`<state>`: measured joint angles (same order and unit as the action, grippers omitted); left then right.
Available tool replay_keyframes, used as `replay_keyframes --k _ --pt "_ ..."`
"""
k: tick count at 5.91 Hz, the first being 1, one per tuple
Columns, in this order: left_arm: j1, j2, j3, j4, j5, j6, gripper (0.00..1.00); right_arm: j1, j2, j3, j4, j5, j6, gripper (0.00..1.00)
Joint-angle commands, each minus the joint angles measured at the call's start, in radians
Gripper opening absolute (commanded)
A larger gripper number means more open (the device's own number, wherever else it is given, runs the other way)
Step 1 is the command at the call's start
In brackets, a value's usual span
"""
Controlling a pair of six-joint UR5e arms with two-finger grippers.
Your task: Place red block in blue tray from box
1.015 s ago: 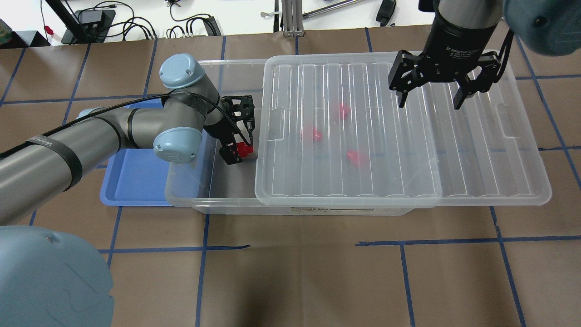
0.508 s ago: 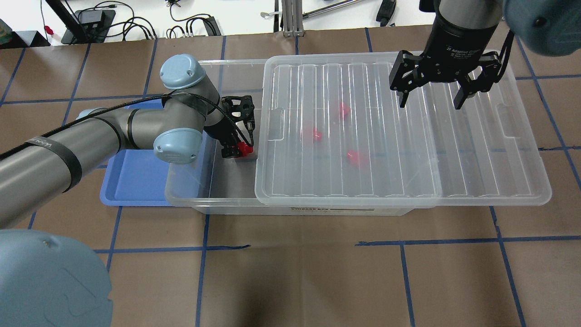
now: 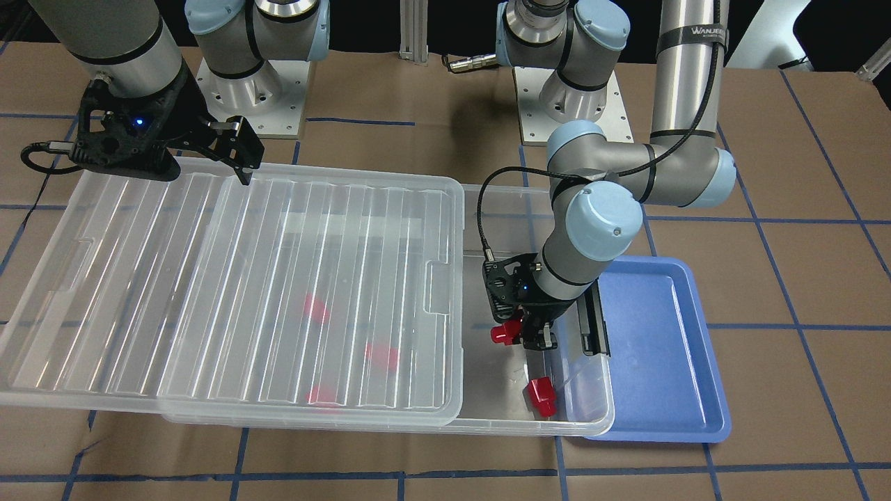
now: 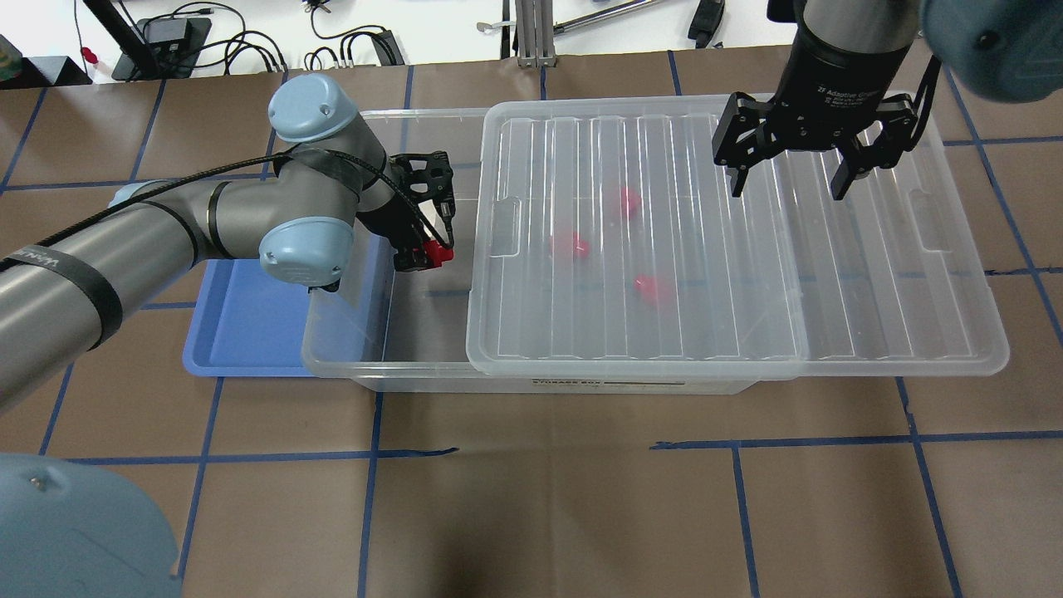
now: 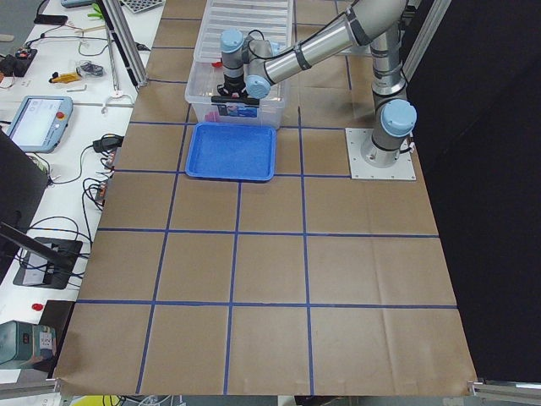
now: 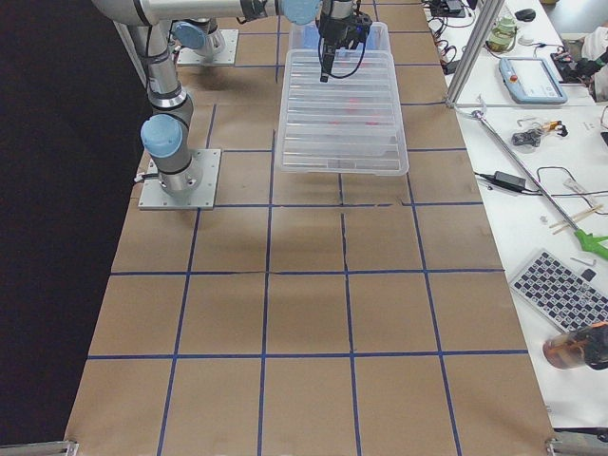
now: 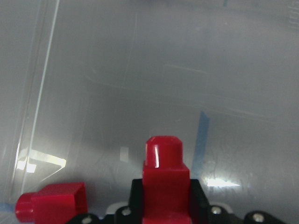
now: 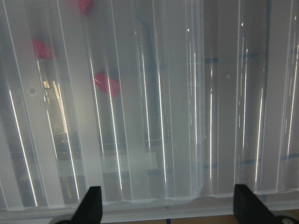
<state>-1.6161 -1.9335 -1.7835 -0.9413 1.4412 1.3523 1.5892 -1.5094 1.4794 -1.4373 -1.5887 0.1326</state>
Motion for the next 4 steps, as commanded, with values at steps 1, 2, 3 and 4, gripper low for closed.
replay_keyframes --k 1,2,3,4 --pt "0.022 0.126 0.057 -0.187 -0.002 -0.004 0.00 0.000 0.000 0.001 0.000 -0.001 -0.001 1.00" --pt "0.025 0.199 0.114 -0.306 -0.004 -0.004 0.00 -0.002 0.000 0.001 0.000 0.001 -0.001 1.00" --pt "0.045 0.253 0.154 -0.385 -0.001 -0.002 0.00 -0.002 -0.003 0.001 0.000 0.000 -0.001 1.00" --pt "0.094 0.277 0.154 -0.390 0.001 0.011 0.00 -0.002 -0.002 0.002 0.000 0.004 0.001 1.00"
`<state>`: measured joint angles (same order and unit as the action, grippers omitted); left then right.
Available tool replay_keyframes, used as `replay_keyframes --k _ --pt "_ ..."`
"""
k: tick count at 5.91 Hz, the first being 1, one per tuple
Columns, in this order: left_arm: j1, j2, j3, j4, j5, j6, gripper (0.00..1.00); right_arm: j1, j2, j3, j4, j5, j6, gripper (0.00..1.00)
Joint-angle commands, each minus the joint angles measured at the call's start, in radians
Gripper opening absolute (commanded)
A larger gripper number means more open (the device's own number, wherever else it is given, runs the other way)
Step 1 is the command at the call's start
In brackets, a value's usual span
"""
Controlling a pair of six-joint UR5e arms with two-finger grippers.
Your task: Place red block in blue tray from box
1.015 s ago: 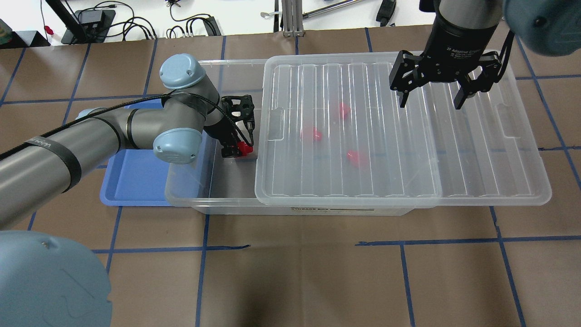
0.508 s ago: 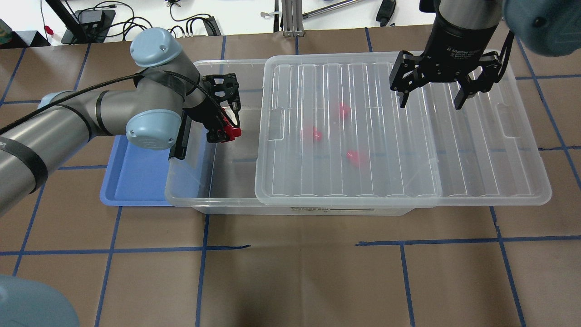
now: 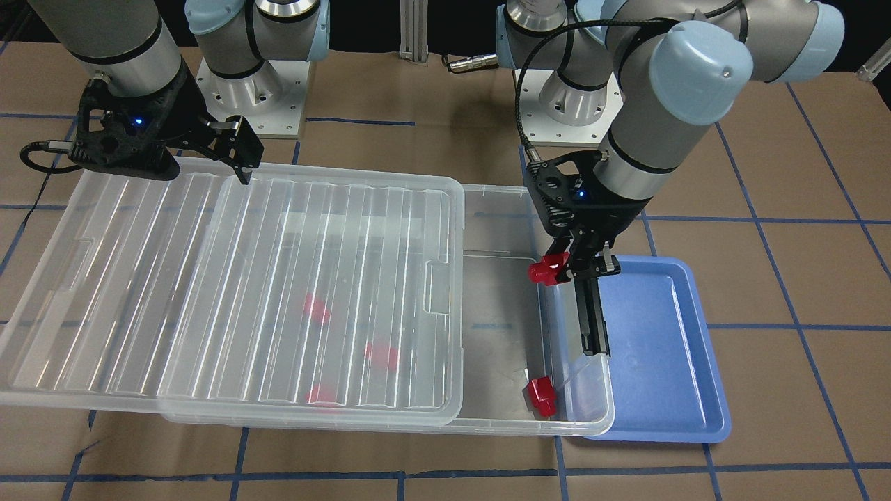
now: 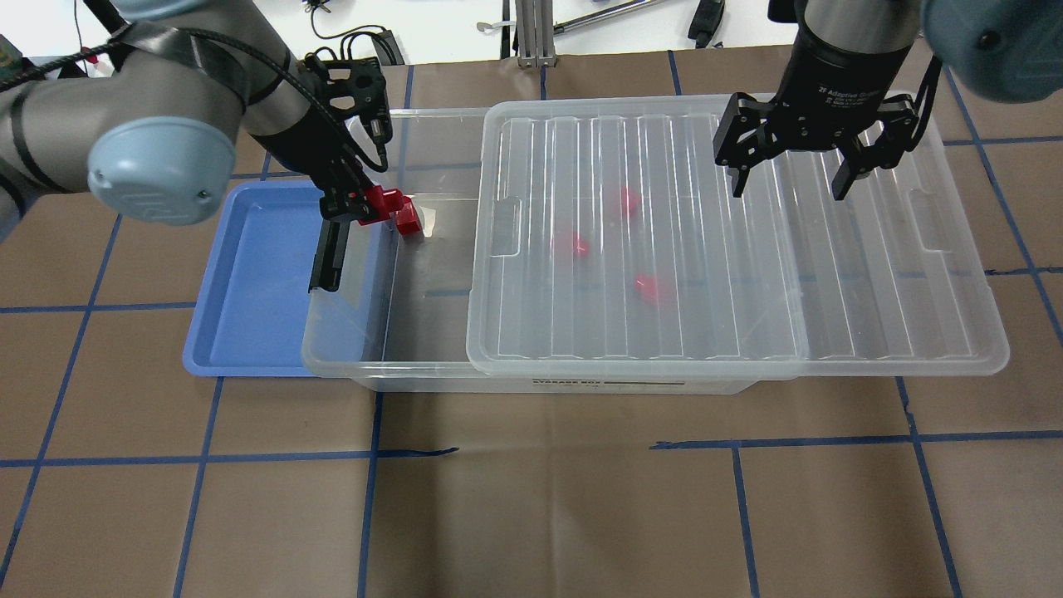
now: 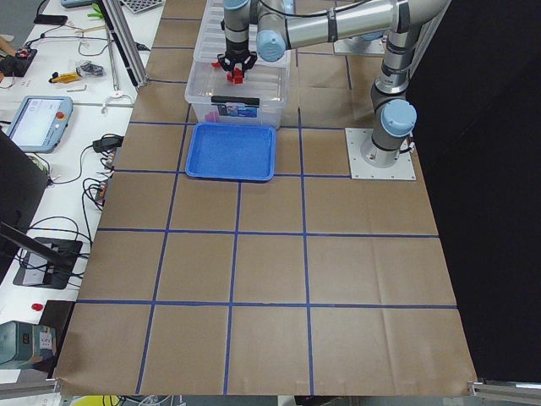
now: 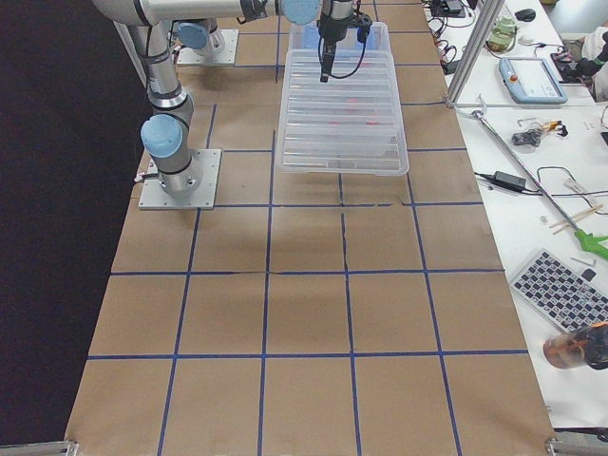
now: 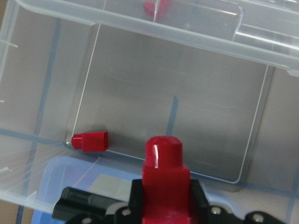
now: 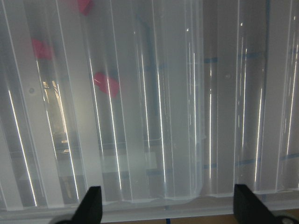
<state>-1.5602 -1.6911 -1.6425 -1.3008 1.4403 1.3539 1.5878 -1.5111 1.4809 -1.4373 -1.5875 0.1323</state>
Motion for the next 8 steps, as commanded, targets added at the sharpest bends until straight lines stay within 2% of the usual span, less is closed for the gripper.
replay_keyframes --k 1,2,3,5,7,8 --pt "0.108 0.031 0.015 -0.032 0.011 0.036 0.00 0.000 0.000 0.001 0.000 -0.002 0.000 1.00" --pt "0.173 0.012 0.015 -0.031 0.022 0.218 0.00 -0.002 0.002 0.001 -0.002 -0.009 0.000 1.00" --pt "0.230 -0.002 -0.008 -0.012 0.072 0.386 0.00 -0.023 0.002 0.001 -0.005 -0.012 -0.020 1.00" --pt "0.282 -0.077 -0.013 0.018 0.078 0.462 0.00 -0.173 0.002 0.002 -0.009 -0.012 -0.223 1.00" --pt "0.282 -0.151 -0.078 0.150 0.077 0.475 0.00 -0.340 0.006 0.016 -0.015 -0.018 -0.493 1.00" --pt "0.284 -0.188 -0.136 0.260 0.074 0.473 0.00 -0.389 0.018 0.041 -0.046 -0.088 -0.537 1.00"
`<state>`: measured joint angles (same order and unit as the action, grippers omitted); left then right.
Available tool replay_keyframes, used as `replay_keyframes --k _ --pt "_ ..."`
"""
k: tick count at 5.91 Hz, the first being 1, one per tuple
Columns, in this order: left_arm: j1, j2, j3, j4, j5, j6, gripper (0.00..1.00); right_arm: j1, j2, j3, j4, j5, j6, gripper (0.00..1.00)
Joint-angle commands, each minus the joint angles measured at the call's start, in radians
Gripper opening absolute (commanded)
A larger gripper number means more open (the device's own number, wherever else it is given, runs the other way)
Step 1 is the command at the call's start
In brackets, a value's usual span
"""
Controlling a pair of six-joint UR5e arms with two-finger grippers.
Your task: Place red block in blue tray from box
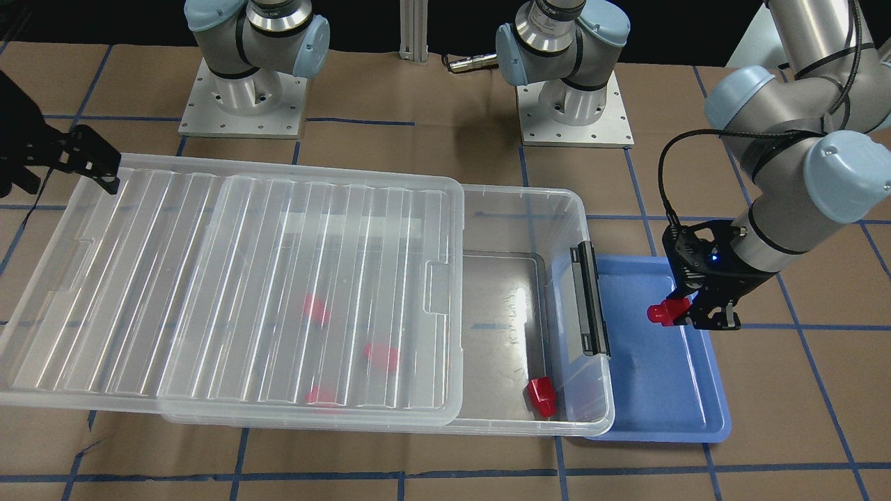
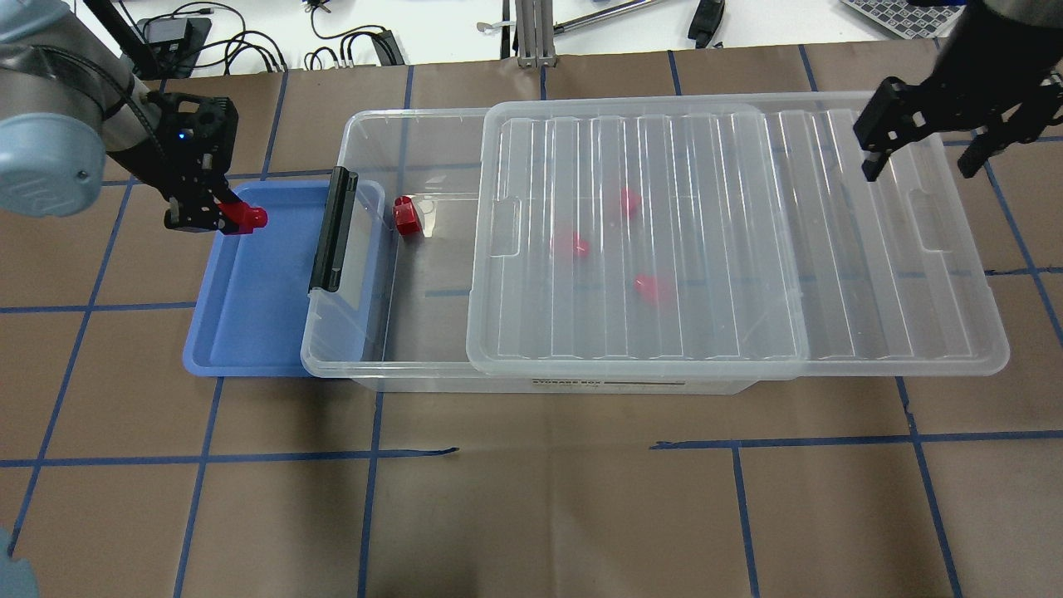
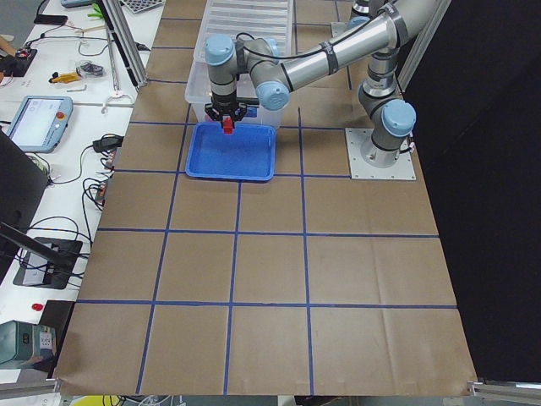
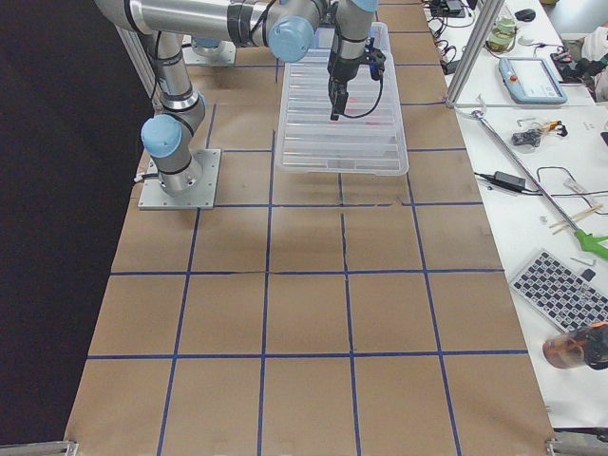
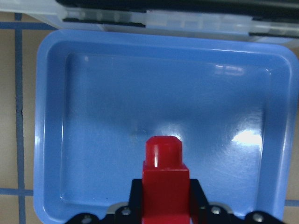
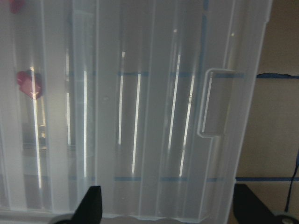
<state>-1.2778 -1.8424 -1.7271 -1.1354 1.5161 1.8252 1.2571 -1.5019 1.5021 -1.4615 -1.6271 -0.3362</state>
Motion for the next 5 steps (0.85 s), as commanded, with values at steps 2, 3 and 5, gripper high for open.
replay_keyframes --k 2,3,5 --pt "0.005 -0.098 -0.110 0.173 -0.010 0.002 0.01 -0.152 0.022 0.110 -0.162 -0.088 -0.183 1.00" --pt "0.005 -0.113 -0.114 0.181 -0.010 0.000 0.01 -0.206 0.022 0.172 -0.248 -0.086 -0.258 1.00" --pt "0.005 -0.143 -0.111 0.183 -0.011 0.000 0.03 -0.274 0.025 0.278 -0.373 -0.091 -0.288 1.00"
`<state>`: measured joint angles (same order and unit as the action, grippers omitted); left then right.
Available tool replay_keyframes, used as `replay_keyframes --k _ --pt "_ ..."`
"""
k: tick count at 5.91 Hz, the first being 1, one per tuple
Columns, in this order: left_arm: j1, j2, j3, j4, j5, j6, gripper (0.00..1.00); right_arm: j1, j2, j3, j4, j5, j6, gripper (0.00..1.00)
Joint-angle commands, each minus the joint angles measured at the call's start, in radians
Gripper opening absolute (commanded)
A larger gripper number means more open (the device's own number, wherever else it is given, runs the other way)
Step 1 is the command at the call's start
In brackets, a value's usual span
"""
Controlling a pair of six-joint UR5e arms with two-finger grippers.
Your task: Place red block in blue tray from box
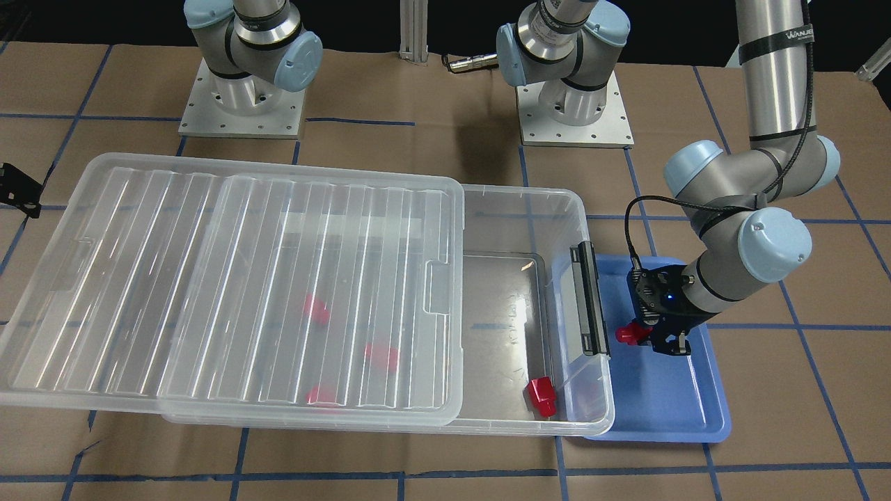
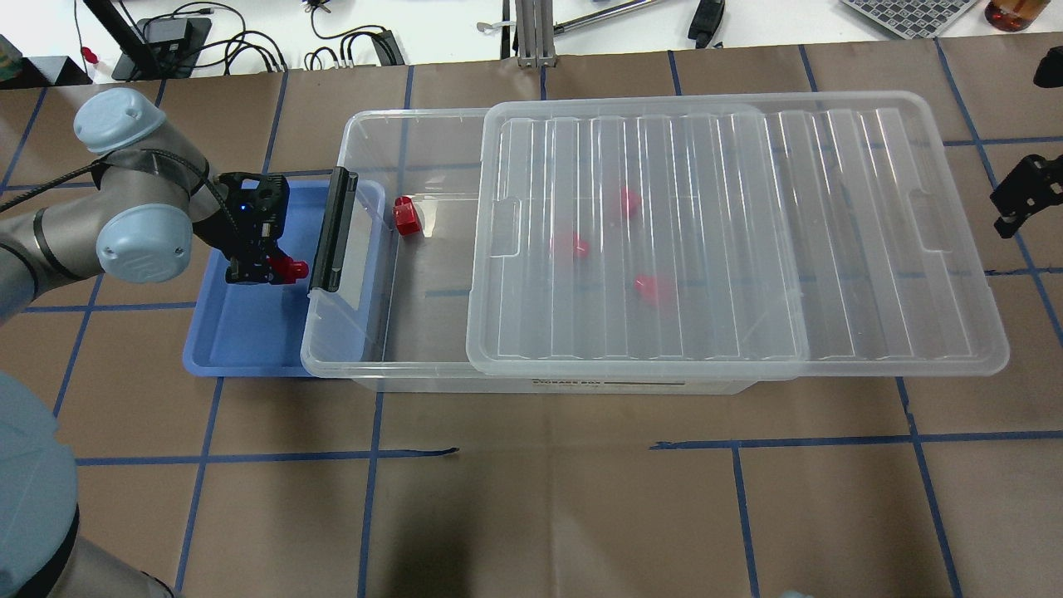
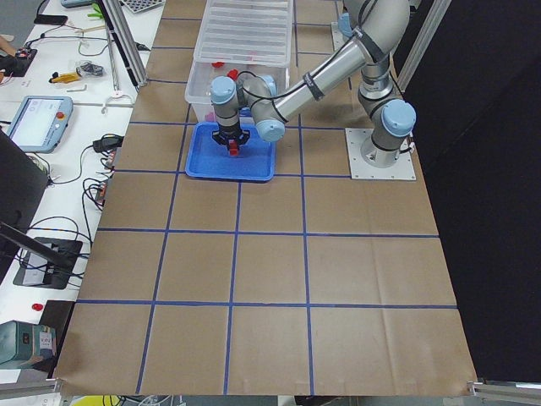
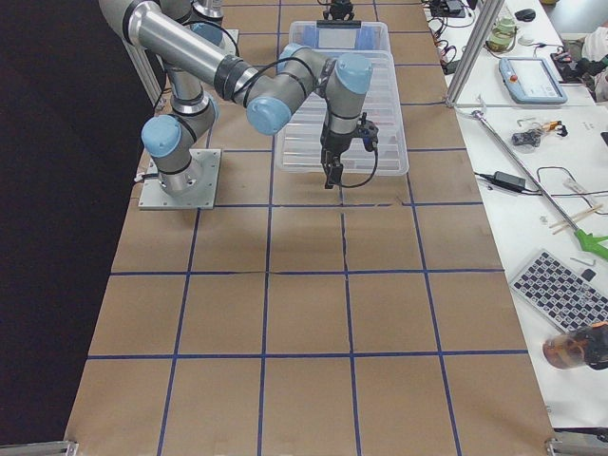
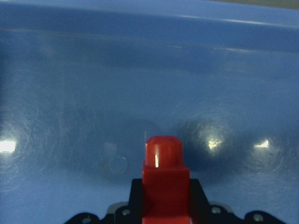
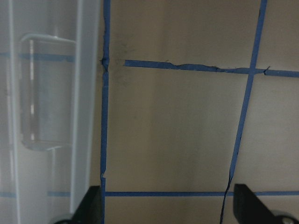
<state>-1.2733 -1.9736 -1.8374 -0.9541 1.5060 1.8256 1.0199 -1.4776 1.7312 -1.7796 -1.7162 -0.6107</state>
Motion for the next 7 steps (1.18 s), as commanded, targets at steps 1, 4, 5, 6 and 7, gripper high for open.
replay_keyframes --k 1,4,5,6,7 --pt "0.000 -0.017 -0.002 0.005 0.000 -0.003 0.03 -0.037 0.002 0.068 -0.057 -0.009 0.003 1.00" --pt "-0.012 0.005 0.020 -0.020 -0.001 -0.017 0.98 -0.037 -0.006 0.088 -0.037 0.007 0.066 1.00" --pt "-0.020 0.048 0.038 -0.081 -0.001 -0.073 0.98 -0.035 -0.007 0.090 -0.034 0.010 0.090 1.00" --pt "-0.030 0.102 0.094 -0.203 0.000 -0.144 0.97 -0.034 -0.015 0.100 -0.032 0.015 0.103 1.00" --pt "-0.053 0.137 0.175 -0.353 0.006 -0.155 0.98 -0.035 -0.017 0.106 -0.024 0.061 0.109 1.00"
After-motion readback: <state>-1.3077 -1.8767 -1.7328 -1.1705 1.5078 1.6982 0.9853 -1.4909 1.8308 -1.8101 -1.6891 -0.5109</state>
